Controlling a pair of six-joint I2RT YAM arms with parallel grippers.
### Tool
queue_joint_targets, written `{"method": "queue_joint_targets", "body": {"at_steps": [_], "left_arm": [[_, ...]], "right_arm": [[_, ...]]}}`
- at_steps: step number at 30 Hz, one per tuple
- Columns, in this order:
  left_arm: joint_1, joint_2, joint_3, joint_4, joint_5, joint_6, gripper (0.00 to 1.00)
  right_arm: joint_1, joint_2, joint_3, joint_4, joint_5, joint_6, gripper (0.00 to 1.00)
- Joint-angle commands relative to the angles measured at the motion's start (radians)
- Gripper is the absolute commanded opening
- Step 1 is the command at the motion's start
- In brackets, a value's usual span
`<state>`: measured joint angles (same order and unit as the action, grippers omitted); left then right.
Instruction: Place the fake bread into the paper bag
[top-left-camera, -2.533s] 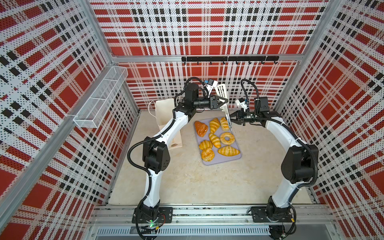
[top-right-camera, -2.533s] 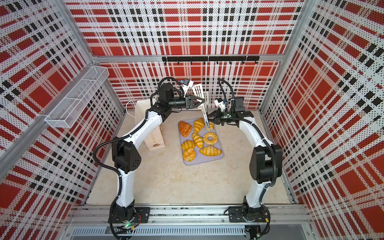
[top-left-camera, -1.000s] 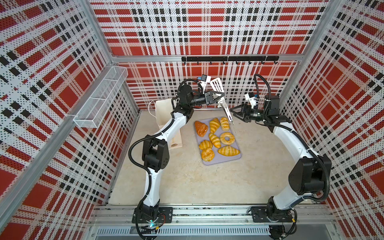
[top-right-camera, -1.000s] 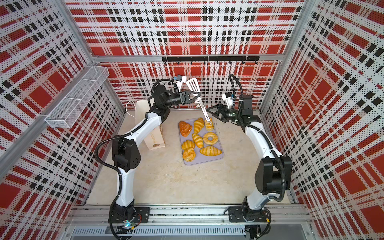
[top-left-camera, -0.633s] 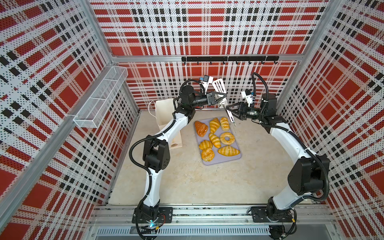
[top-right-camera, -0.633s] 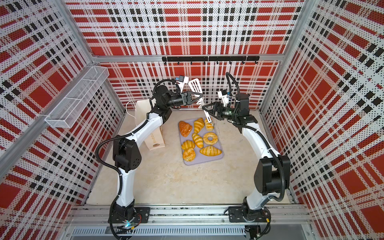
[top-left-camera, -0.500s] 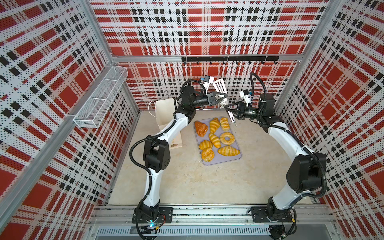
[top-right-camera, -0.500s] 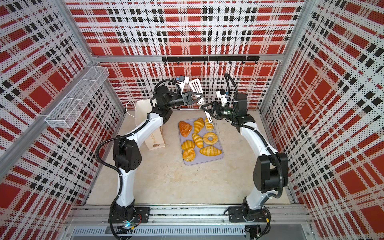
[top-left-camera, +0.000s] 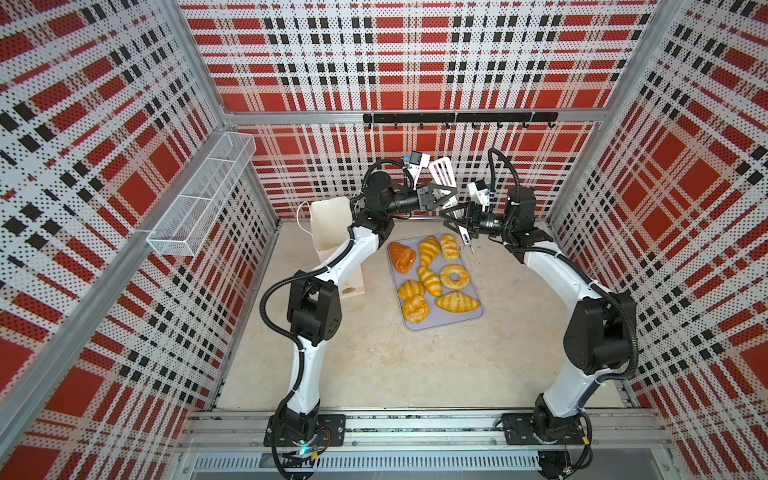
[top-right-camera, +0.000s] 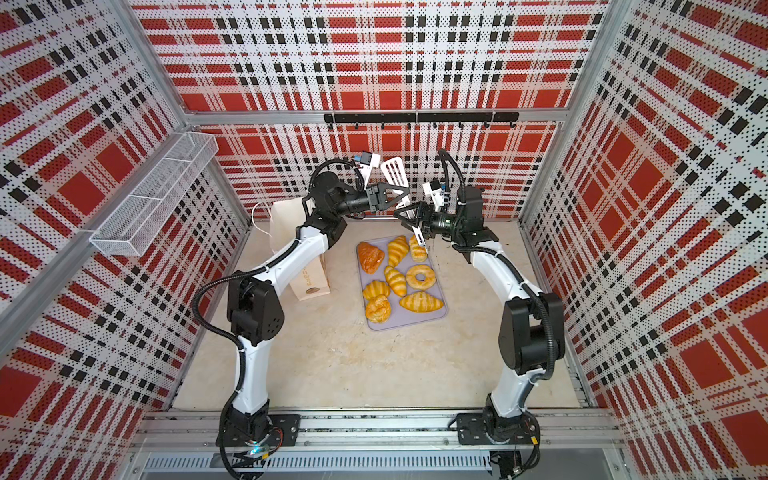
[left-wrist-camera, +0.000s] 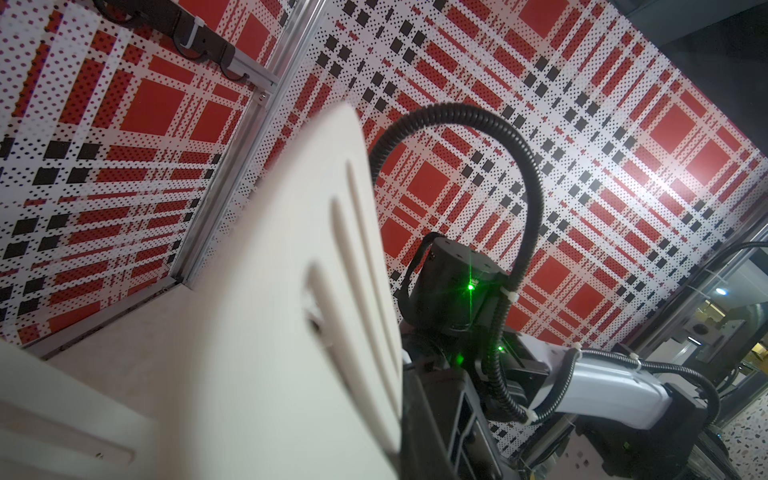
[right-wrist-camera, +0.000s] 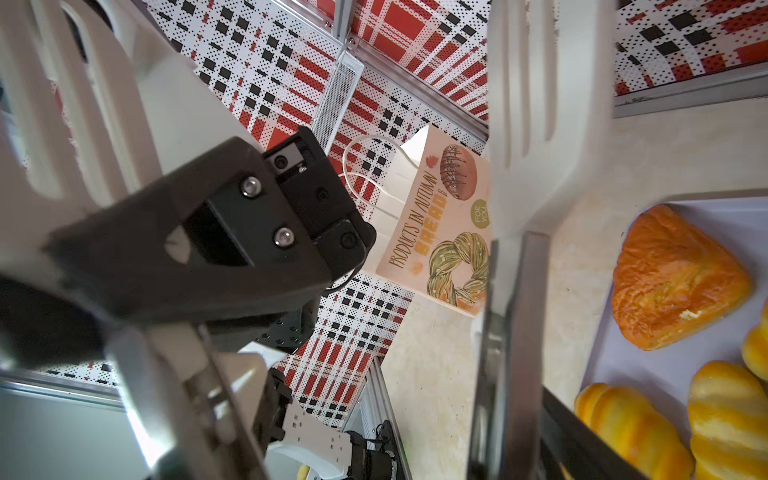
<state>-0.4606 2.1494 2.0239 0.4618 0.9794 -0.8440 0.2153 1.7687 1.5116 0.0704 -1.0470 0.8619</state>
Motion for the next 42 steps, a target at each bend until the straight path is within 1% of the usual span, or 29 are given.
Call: {"method": "queue_joint_targets", "body": {"at_steps": [1, 6, 15, 20, 25, 27, 32, 33, 38, 42], "left_arm": [[-0.022, -0.015, 0.014, 0.053, 0.002, -0.004, 0.01], [-0.027, -0.01, 0.016, 0.054, 0.002, -0.004, 0.01], [-0.028, -0.013, 0.007, 0.069, -0.007, -0.01, 0.01], [-0.028, -0.008, 0.002, 0.103, -0.015, -0.038, 0.01], [-0.025, -0.011, -0.01, 0.13, -0.028, -0.055, 0.01], [-0.023, -0.015, -0.022, 0.139, -0.037, -0.058, 0.01], [-0.015, -0.023, -0.04, 0.149, -0.054, -0.071, 0.03], [-0.015, -0.023, -0.042, 0.152, -0.056, -0.077, 0.05], [-0.005, -0.034, -0.07, 0.156, -0.078, -0.092, 0.25], [0.002, -0.055, -0.109, 0.16, -0.095, -0.087, 0.35]], "right_arm": [[0.01, 0.018, 0.032, 0.049, 0.013, 0.018, 0.88], [0.01, 0.03, 0.064, 0.008, 0.026, -0.006, 0.85], [0.01, 0.04, 0.083, 0.011, 0.035, -0.004, 0.82], [0.01, 0.048, 0.094, 0.02, 0.036, 0.003, 0.81], [0.009, 0.046, 0.088, 0.032, 0.031, 0.014, 0.74], [0.009, 0.04, 0.084, 0.016, 0.031, 0.002, 0.74], [0.001, 0.023, 0.069, -0.031, 0.039, -0.028, 0.69], [-0.004, 0.02, 0.065, -0.037, 0.04, -0.031, 0.69], [-0.021, -0.005, 0.05, -0.11, 0.051, -0.072, 0.64], [-0.037, -0.035, 0.029, -0.181, 0.069, -0.117, 0.63]]}}
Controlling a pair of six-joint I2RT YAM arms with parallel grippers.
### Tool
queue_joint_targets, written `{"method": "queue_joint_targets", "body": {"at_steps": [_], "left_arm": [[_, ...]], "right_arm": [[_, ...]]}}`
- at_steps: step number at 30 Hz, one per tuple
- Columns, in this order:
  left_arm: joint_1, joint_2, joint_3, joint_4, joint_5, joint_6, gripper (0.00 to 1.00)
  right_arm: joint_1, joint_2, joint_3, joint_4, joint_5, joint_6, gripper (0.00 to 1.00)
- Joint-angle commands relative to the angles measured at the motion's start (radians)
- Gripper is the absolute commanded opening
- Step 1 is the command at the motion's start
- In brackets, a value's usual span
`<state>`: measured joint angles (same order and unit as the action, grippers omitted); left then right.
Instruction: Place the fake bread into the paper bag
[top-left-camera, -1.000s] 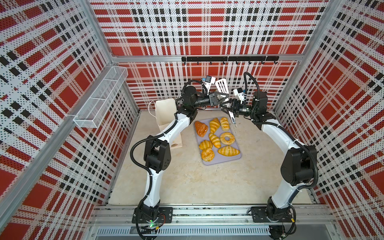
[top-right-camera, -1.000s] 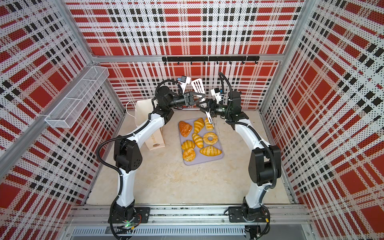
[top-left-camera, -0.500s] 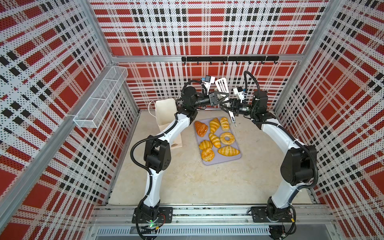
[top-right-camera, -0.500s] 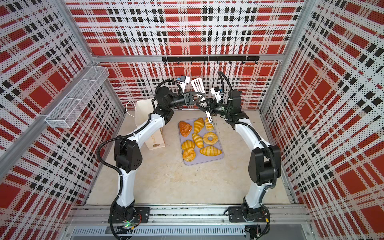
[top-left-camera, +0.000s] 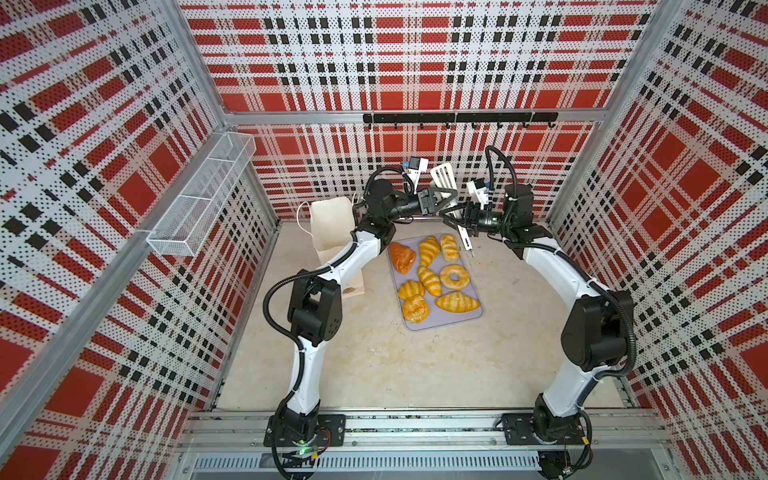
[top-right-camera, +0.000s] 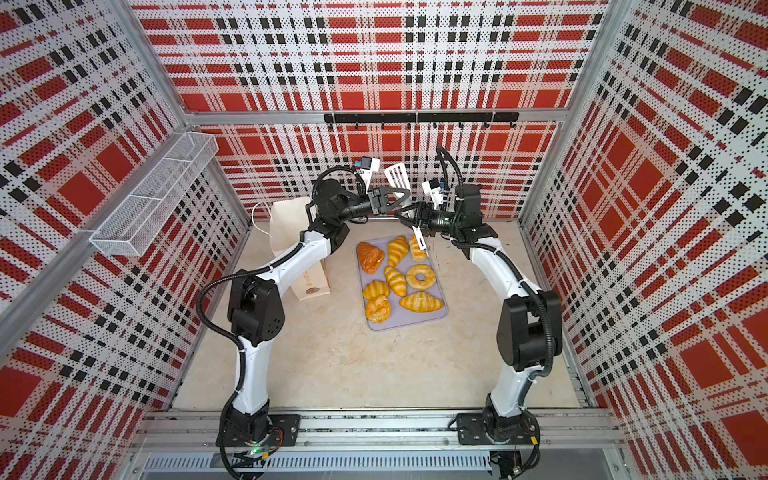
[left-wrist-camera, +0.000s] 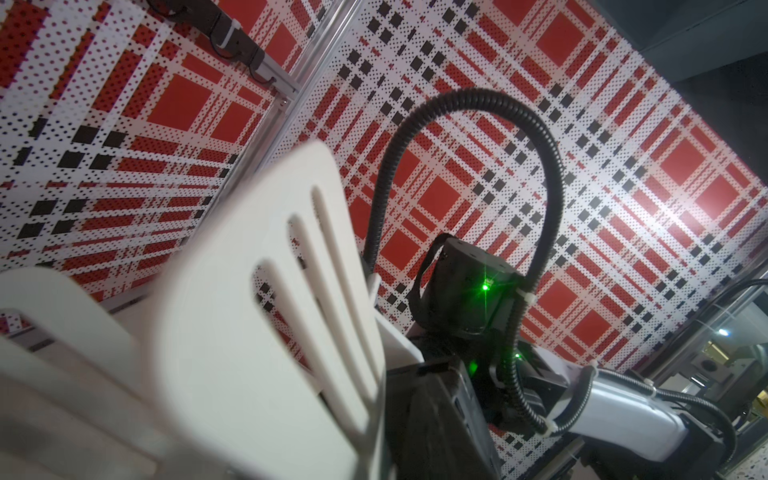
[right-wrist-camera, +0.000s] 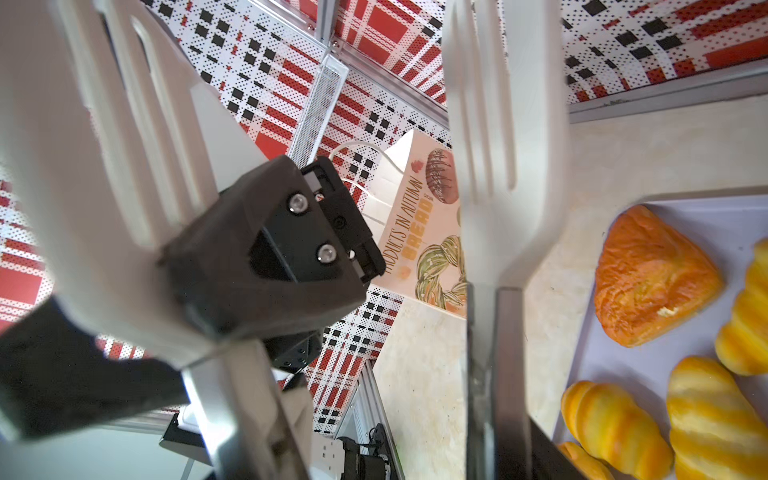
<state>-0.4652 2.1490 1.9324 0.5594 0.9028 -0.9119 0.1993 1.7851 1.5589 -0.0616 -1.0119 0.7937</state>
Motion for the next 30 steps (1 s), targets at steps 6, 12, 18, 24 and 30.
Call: {"method": "queue_joint_targets", "body": {"at_steps": [6, 12, 18, 24, 30], "left_arm": [[0.031, -0.101, -0.116, 0.063, -0.05, -0.012, 0.52], [0.056, -0.157, -0.227, 0.047, -0.073, 0.009, 0.57], [0.057, -0.187, -0.288, -0.006, -0.072, 0.042, 0.66], [0.058, -0.225, -0.327, -0.118, -0.086, 0.107, 0.73], [0.05, -0.271, -0.376, -0.211, -0.141, 0.165, 0.76]], "right_arm": [[-0.042, -0.102, -0.029, -0.232, 0.088, -0.17, 0.63], [-0.052, -0.144, -0.019, -0.468, 0.21, -0.318, 0.64], [-0.051, -0.191, -0.053, -0.637, 0.361, -0.384, 0.64], [-0.013, -0.262, -0.102, -0.781, 0.553, -0.415, 0.65], [0.027, -0.3, -0.144, -0.933, 0.686, -0.461, 0.64]]}}
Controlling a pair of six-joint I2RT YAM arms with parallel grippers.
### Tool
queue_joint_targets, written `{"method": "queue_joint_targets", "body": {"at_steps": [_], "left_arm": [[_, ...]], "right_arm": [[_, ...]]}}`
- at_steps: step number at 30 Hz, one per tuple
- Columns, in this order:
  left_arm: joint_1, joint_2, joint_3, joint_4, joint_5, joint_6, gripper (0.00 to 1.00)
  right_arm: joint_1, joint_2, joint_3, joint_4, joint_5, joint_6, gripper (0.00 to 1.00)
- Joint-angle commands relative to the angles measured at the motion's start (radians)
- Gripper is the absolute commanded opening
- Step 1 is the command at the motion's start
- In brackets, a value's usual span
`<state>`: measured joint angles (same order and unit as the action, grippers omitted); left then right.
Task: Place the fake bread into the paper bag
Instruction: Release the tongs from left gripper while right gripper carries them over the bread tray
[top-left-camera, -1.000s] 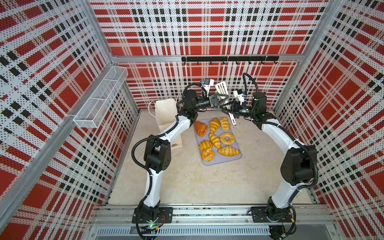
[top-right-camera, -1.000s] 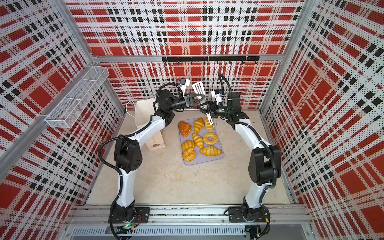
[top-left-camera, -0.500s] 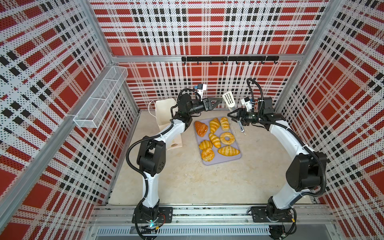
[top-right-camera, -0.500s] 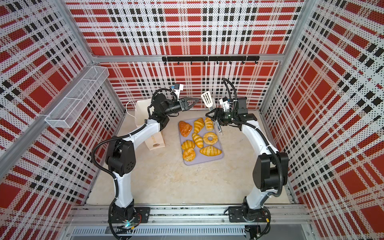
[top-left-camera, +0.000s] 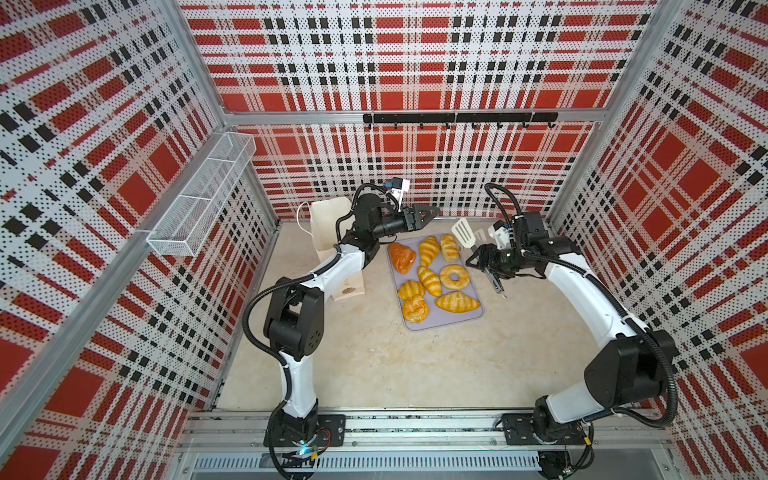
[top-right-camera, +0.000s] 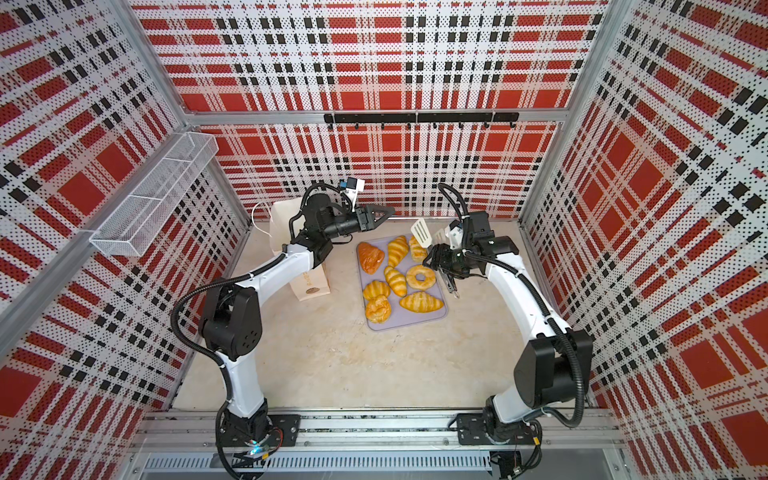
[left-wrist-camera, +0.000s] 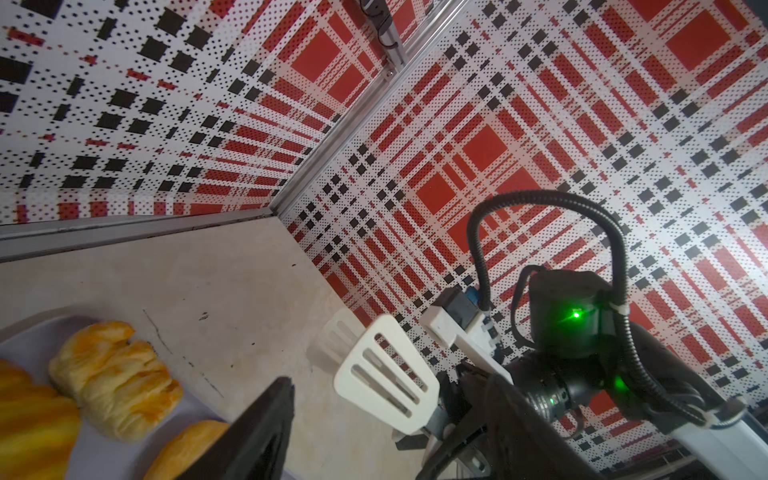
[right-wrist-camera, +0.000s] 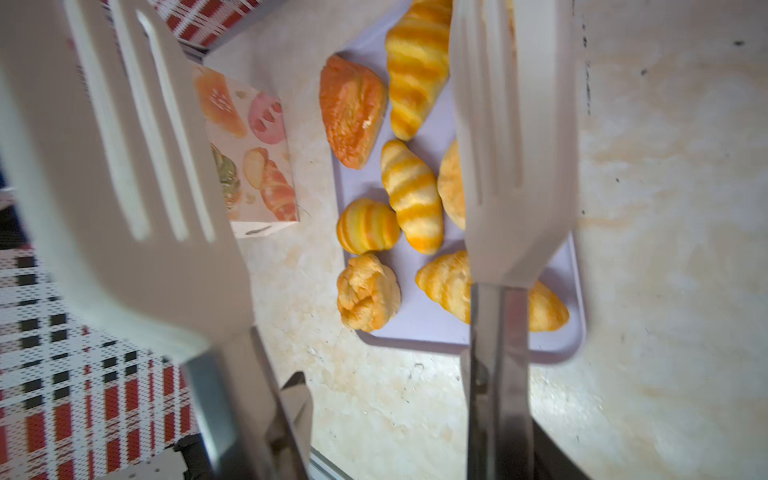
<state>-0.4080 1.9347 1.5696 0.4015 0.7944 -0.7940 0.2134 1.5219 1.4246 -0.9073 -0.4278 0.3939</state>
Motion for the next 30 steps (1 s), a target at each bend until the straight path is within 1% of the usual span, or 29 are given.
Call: {"method": "queue_joint_targets", "body": {"at_steps": [1, 5, 10, 15, 19, 20, 22, 24, 25, 27, 30], "left_arm": [[-0.011, -0.061, -0.021, -0.066, -0.042, 0.052, 0.77], [-0.033, -0.072, -0.018, -0.134, -0.066, 0.088, 0.78], [-0.055, -0.09, -0.003, -0.255, -0.13, 0.154, 0.82], [-0.071, -0.135, -0.046, -0.299, -0.191, 0.177, 0.85], [-0.082, -0.174, -0.089, -0.324, -0.236, 0.182, 0.86], [-0.089, -0.187, -0.103, -0.343, -0.255, 0.194, 0.86], [-0.108, -0.22, -0.125, -0.392, -0.316, 0.23, 0.86], [-0.135, -0.26, -0.15, -0.443, -0.379, 0.258, 0.87], [-0.148, -0.28, -0.164, -0.462, -0.407, 0.27, 0.87], [-0.173, -0.322, -0.194, -0.496, -0.462, 0.291, 0.88], [-0.193, -0.377, -0.237, -0.526, -0.514, 0.301, 0.89]], "right_arm": [[0.018, -0.04, -0.013, -0.118, 0.122, -0.078, 0.64], [0.05, -0.049, -0.017, -0.245, 0.209, -0.171, 0.64], [0.085, -0.04, -0.017, -0.374, 0.331, -0.279, 0.63], [0.121, -0.009, 0.028, -0.467, 0.435, -0.407, 0.63], [0.168, 0.057, 0.063, -0.49, 0.528, -0.517, 0.63], [0.181, 0.072, 0.065, -0.494, 0.566, -0.545, 0.63], [0.194, 0.09, 0.06, -0.494, 0.607, -0.601, 0.61], [0.199, 0.088, 0.038, -0.474, 0.672, -0.651, 0.58], [0.201, 0.084, 0.027, -0.461, 0.69, -0.668, 0.58], [0.201, 0.062, -0.002, -0.427, 0.712, -0.7, 0.62], [0.201, 0.04, -0.036, -0.391, 0.704, -0.731, 0.63]]}}
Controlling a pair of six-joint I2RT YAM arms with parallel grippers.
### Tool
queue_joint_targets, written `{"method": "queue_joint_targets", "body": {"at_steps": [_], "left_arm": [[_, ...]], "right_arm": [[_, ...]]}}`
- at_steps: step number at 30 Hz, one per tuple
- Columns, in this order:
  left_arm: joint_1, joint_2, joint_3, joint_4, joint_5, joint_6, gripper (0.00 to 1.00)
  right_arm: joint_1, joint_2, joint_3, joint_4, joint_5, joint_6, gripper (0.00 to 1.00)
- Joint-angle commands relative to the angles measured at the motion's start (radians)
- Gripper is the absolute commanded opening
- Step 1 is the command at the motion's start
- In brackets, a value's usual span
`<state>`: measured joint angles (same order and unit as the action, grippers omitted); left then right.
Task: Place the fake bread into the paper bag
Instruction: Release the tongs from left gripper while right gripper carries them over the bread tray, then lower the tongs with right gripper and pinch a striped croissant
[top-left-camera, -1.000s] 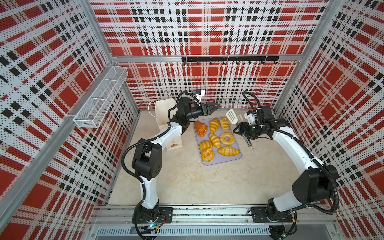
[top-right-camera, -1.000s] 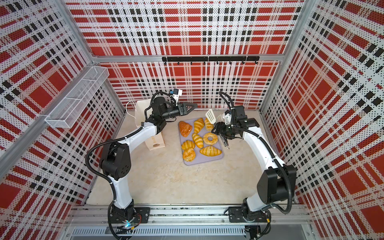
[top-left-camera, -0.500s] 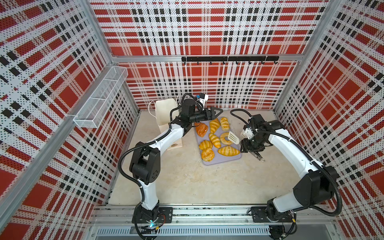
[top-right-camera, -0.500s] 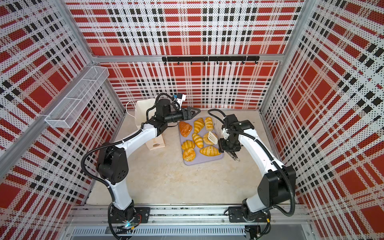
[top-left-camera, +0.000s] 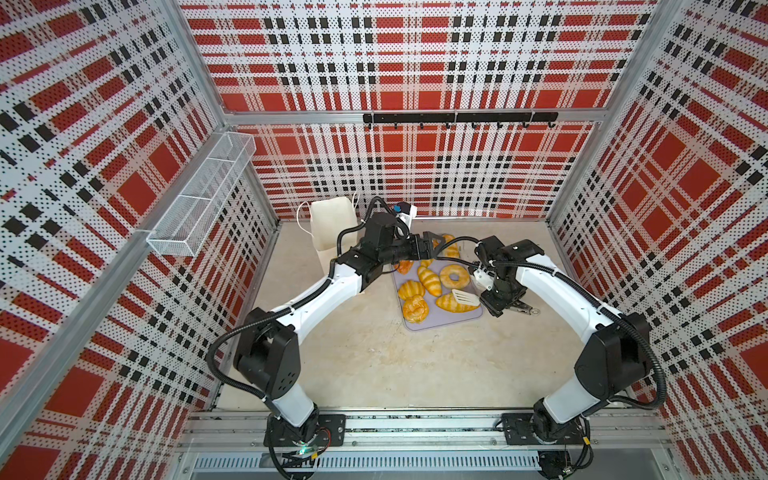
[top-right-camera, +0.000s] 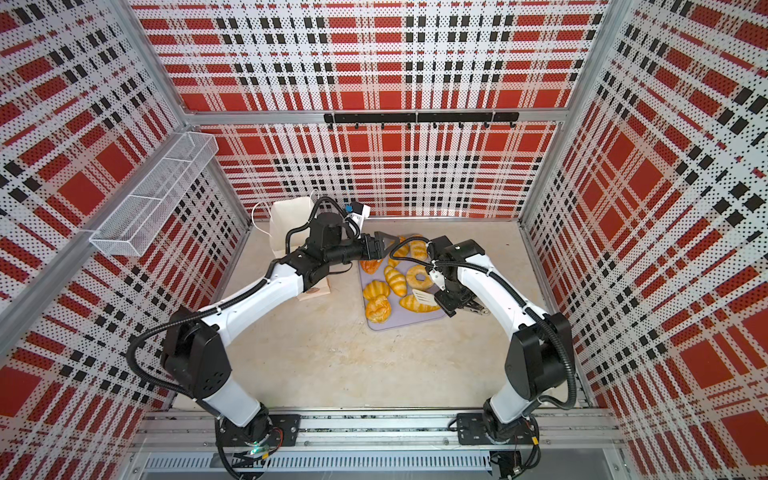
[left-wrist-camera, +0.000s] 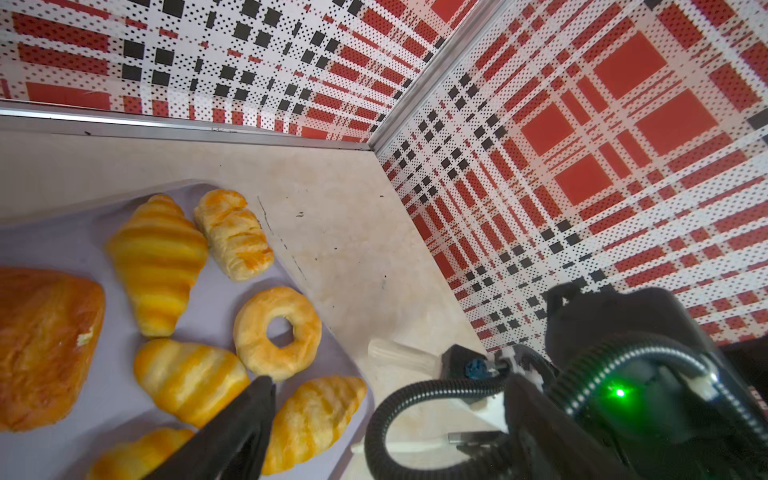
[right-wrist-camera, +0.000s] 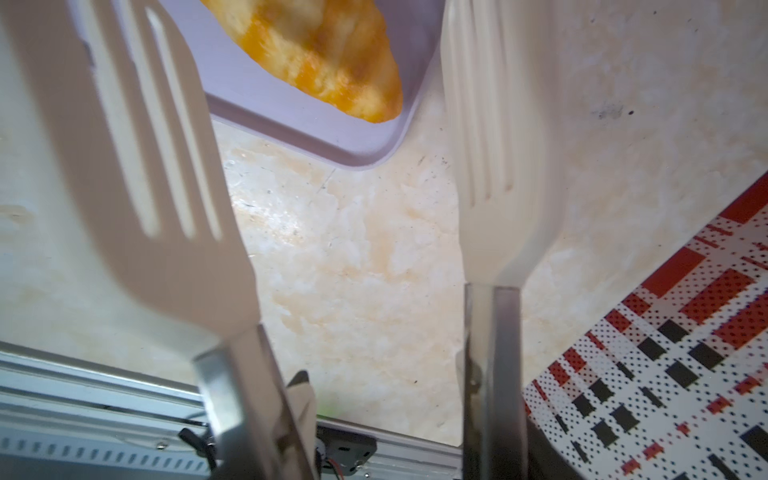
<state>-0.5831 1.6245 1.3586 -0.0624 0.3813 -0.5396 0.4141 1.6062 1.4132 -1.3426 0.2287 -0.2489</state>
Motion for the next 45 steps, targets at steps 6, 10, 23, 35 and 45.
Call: {"method": "queue_joint_targets", "body": {"at_steps": [6, 10, 23, 35, 45], "left_arm": [[-0.044, -0.162, -0.056, -0.189, -0.226, 0.072, 0.91], [-0.053, -0.221, -0.068, -0.264, -0.28, 0.088, 0.95], [-0.109, -0.372, -0.097, -0.356, -0.418, 0.144, 1.0], [-0.14, -0.474, -0.168, -0.412, -0.481, 0.13, 1.0], [-0.2, -0.488, -0.174, -0.451, -0.531, 0.131, 0.99]], "right_arm": [[0.0, -0.083, -0.111, 0.112, 0.001, -0.109, 0.62], [0.0, -0.118, -0.16, 0.146, -0.012, -0.121, 0.62], [0.005, -0.078, -0.203, 0.211, 0.016, -0.107, 0.64], [0.068, -0.028, -0.16, 0.139, -0.02, -0.039, 0.62], [0.09, -0.04, -0.164, 0.129, 0.066, -0.023, 0.61]]}}
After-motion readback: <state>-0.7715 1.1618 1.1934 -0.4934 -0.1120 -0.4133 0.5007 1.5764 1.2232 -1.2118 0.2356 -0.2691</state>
